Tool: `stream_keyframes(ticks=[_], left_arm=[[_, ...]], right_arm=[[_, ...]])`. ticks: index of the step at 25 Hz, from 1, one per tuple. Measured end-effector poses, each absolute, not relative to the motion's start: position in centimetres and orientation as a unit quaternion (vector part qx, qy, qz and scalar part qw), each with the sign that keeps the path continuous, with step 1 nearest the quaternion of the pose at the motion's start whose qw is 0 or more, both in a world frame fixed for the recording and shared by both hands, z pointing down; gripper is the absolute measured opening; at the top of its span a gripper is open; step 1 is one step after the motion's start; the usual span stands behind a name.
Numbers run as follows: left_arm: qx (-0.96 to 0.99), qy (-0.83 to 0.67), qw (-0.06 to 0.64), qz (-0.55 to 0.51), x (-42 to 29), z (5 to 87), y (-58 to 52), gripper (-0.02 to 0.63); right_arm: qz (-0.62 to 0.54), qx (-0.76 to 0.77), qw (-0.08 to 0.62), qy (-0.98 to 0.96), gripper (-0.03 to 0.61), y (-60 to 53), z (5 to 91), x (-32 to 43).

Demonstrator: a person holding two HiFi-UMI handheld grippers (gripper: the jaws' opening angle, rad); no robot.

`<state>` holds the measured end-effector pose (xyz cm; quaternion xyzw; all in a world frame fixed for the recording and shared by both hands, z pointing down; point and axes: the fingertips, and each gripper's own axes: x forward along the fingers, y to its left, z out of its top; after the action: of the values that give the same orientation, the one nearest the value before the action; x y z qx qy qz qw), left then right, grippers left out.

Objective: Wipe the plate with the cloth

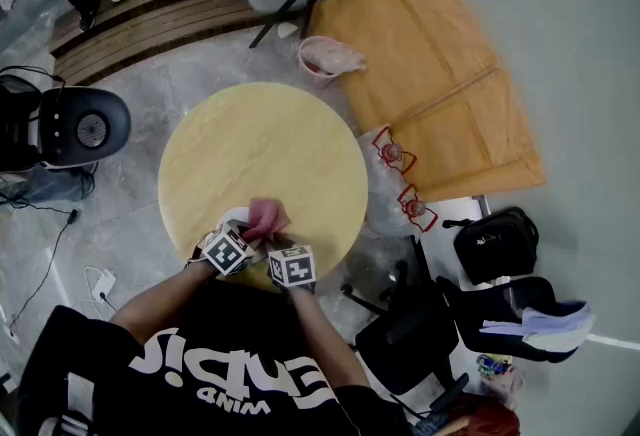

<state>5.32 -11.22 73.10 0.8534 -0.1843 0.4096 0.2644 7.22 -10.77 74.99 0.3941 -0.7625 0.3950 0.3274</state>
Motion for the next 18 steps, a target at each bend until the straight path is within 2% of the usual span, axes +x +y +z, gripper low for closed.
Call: stream_keyframes(ticks=[18], left_arm=[[0.842,-0.216,0.269,0.415,4.2,73.6,-12.0,0.051]], right_arm=[[0.392,0.396,0.319,-0.767,0.11,-10.7,75.0,7.3]])
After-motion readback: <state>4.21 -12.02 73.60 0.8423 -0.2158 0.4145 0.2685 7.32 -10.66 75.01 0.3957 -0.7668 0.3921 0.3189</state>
